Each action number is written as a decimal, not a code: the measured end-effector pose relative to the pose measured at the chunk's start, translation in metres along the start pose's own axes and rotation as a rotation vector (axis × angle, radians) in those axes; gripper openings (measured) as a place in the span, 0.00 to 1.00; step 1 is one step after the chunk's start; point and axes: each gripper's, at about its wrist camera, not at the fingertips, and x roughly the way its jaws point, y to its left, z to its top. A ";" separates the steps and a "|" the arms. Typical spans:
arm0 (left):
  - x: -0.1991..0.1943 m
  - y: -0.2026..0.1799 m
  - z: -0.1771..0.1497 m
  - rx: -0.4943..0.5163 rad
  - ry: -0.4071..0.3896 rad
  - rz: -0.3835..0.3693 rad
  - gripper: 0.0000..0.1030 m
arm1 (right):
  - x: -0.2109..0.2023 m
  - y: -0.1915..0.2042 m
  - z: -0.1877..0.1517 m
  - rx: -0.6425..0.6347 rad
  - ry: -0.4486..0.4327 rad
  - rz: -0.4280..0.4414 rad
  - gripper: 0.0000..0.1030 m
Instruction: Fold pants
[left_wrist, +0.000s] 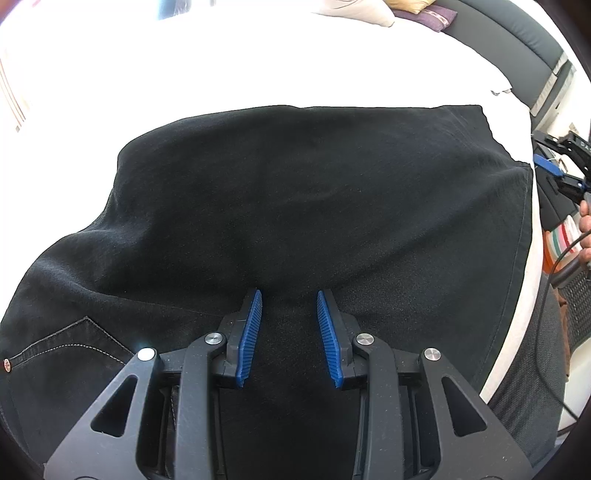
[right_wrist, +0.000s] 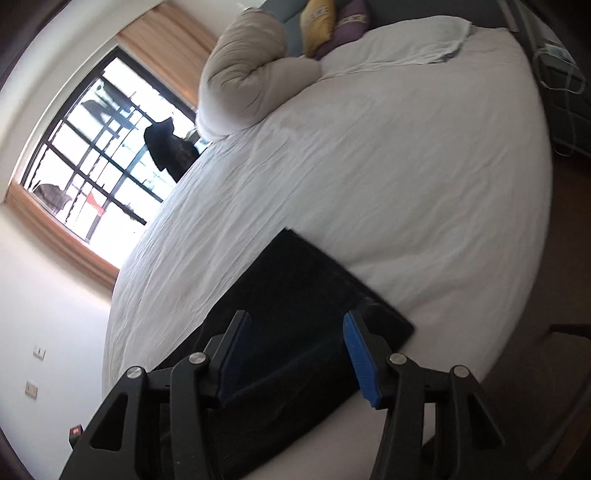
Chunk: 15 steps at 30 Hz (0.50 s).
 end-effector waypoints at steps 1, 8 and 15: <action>0.000 0.000 0.000 -0.001 -0.001 -0.001 0.29 | 0.009 0.005 -0.002 -0.021 0.024 0.022 0.54; 0.000 0.009 -0.001 -0.027 -0.014 -0.033 0.30 | 0.040 -0.055 -0.012 0.087 0.091 -0.100 0.00; 0.000 0.006 -0.002 -0.004 -0.015 -0.064 0.50 | 0.031 0.007 0.007 -0.060 0.053 0.014 0.46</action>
